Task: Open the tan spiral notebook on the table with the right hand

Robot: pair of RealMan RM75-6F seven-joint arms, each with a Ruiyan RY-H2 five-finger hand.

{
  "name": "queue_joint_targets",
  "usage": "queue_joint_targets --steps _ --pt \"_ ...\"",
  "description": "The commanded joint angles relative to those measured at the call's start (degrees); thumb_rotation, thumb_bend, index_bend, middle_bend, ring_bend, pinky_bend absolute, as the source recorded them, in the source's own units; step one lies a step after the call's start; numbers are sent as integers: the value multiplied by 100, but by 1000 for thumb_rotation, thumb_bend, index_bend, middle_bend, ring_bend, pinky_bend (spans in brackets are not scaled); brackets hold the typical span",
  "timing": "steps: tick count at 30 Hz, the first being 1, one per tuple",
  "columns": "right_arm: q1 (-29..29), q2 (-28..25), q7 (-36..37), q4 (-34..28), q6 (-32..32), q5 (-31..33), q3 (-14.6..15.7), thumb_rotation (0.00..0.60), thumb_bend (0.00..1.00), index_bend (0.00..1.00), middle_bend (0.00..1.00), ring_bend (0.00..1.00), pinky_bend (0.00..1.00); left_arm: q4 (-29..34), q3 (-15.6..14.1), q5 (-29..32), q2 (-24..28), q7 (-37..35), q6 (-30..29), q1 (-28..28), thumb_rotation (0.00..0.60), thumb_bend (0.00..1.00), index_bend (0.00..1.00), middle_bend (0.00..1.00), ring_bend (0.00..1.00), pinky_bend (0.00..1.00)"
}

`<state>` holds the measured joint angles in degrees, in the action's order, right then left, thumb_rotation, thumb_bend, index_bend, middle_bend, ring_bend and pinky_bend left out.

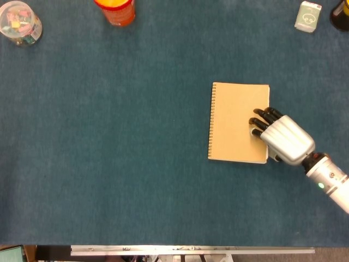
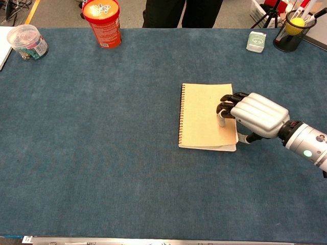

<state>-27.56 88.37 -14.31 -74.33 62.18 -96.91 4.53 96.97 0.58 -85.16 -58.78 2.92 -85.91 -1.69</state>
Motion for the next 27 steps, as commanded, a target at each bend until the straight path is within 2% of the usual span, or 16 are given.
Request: queue_joint_targets --steps 1,8,13,27 --pt "-5 34 36 50 11 -19 24 600 319 492 317 150 216 12 -1 -9 6 -9 -7 3 600 509 310 275 152 166" --pt "-20 49 152 115 152 -87 21 600 386 616 369 197 228 30 -5 -7 24 -33 -16 18 600 509 315 275 152 166" --pt "-71 -61 156 2 171 -117 7 600 392 675 409 233 243 47 -4 -26 41 -53 -19 16 600 509 315 275 152 166" --pt "-310 -1187 -40 -1084 39 -160 -36 600 413 717 440 271 250 109 -11 -52 75 -37 -30 25 600 510 315 275 152 166"
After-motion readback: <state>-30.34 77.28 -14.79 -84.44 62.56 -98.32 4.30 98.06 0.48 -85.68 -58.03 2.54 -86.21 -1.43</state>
